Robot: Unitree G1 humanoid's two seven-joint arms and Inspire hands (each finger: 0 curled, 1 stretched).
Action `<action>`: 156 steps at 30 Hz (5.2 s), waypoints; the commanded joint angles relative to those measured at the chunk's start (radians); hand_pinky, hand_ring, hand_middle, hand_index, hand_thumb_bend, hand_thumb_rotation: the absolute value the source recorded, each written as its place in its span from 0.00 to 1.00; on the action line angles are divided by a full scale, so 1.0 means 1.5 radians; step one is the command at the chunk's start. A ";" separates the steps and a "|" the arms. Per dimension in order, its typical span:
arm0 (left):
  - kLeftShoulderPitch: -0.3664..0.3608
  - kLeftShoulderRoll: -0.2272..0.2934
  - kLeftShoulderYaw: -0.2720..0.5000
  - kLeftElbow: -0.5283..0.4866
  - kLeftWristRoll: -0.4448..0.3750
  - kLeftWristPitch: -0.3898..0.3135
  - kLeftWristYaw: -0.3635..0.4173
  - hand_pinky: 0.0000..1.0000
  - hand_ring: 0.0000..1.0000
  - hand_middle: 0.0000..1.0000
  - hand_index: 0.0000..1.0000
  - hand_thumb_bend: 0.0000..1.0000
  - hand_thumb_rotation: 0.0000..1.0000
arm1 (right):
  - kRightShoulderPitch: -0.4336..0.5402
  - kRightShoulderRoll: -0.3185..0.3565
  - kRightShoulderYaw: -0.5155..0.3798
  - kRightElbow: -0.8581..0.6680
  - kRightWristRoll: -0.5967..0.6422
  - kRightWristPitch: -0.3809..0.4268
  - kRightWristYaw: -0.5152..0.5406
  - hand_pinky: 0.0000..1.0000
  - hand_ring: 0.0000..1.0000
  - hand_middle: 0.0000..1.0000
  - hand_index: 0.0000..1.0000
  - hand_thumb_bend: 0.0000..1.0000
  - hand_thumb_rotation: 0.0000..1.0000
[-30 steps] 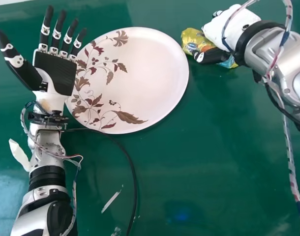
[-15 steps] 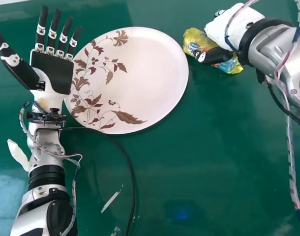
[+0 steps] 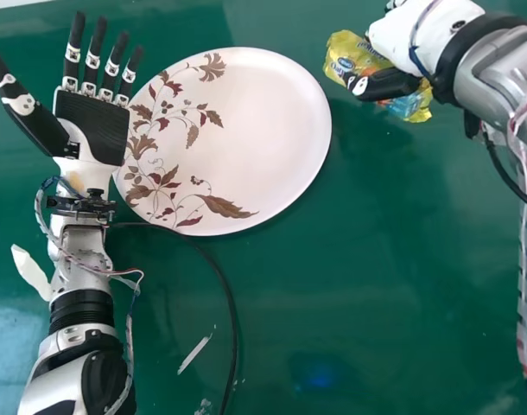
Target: Pick up biscuit and place it in the plate
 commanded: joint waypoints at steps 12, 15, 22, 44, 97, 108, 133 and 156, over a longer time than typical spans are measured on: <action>0.065 -0.078 0.003 0.077 -0.012 -0.025 0.049 0.92 0.96 0.95 0.99 1.00 1.00 | 0.000 -0.022 -0.040 -0.081 0.027 0.017 0.068 0.00 0.42 0.50 0.00 0.50 0.00; 0.060 -0.074 0.006 0.092 -0.019 -0.024 0.034 0.90 0.93 0.94 0.98 1.00 0.99 | 0.002 -0.028 -0.052 -0.094 0.033 0.015 0.068 0.00 0.42 0.50 0.00 0.50 0.00; 0.057 -0.081 0.004 0.092 -0.001 -0.052 0.067 0.92 0.91 0.99 0.99 1.00 1.00 | -0.007 -0.032 -0.073 -0.122 0.038 0.030 0.104 0.00 0.42 0.50 0.00 0.50 0.00; 0.051 -0.090 -0.003 0.111 0.023 -0.094 0.095 0.91 0.88 0.96 0.99 1.00 0.97 | -0.046 -0.017 -0.101 -0.176 0.092 0.049 0.145 0.00 0.42 0.50 0.01 0.50 0.00; 0.039 -0.106 -0.017 0.143 0.057 -0.113 0.103 0.91 0.87 0.95 1.00 1.00 1.00 | -0.088 0.128 0.005 -0.123 0.194 -0.060 0.056 0.00 0.43 0.49 0.01 0.50 0.00; 0.048 -0.099 -0.025 0.128 0.053 -0.085 0.091 0.85 0.89 0.96 0.99 1.00 1.00 | -0.072 0.131 0.034 -0.091 0.261 -0.084 0.083 0.00 0.43 0.49 0.01 0.50 0.00; 0.079 -0.111 -0.044 0.071 0.044 -0.023 0.093 0.90 0.90 0.96 0.99 1.00 0.98 | -0.086 0.132 0.079 0.012 0.265 -0.124 0.104 0.00 0.42 0.50 0.01 0.50 0.00; 0.099 -0.136 -0.067 0.038 0.034 0.006 0.116 0.83 0.86 0.93 1.00 1.00 1.00 | -0.059 0.121 0.084 0.095 0.184 -0.250 -0.085 0.00 0.42 0.50 0.01 0.50 0.00</action>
